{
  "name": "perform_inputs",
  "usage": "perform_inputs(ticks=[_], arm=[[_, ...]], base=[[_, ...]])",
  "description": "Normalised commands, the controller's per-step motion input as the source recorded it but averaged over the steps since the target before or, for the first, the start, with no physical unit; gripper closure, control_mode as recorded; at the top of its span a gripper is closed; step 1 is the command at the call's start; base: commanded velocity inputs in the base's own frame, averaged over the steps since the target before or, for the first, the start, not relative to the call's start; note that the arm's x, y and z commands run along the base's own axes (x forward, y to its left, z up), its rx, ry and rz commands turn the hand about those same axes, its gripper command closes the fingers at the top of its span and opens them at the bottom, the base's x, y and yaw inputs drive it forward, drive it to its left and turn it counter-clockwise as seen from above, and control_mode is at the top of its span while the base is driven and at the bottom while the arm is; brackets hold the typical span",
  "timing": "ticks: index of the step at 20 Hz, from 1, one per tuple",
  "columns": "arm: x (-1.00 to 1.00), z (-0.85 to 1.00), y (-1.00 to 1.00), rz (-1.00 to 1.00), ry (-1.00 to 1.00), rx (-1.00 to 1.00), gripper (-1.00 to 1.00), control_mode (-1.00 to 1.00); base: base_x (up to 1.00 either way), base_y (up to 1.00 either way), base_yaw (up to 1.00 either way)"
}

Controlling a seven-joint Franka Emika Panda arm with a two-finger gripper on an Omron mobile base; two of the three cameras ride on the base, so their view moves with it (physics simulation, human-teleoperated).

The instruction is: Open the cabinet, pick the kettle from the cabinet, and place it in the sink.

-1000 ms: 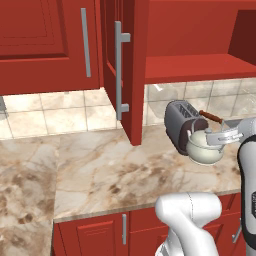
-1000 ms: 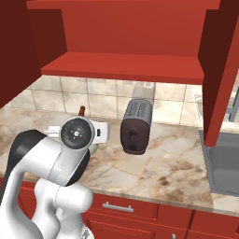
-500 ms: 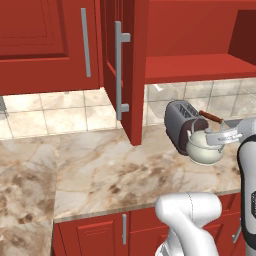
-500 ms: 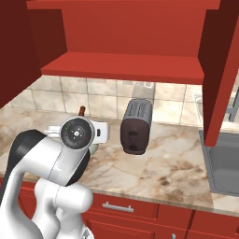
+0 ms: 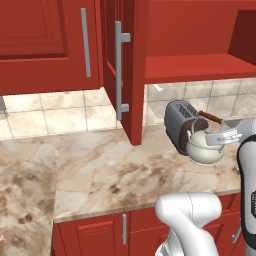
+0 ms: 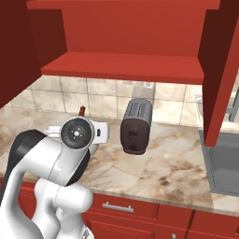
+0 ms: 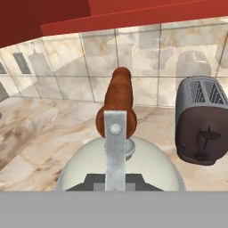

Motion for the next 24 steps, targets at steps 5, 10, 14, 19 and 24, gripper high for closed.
perform_inputs(ticks=[5,10,14,19,24], arm=[[0.00,0.00,0.00,0.00,0.00,0.00,1.00,1.00],[0.00,0.00,0.00,0.00,0.00,0.00,1.00,1.00],[0.00,0.00,0.00,0.00,0.00,0.00,1.00,1.00],[0.00,0.00,0.00,0.00,0.00,0.00,1.00,1.00],[0.00,0.00,0.00,0.00,0.00,0.00,1.00,1.00]], base=[[0.00,0.00,0.00],[0.00,0.00,0.00],[0.00,0.00,0.00],[-0.21,0.00,-0.08],[-0.43,0.00,-0.15]])
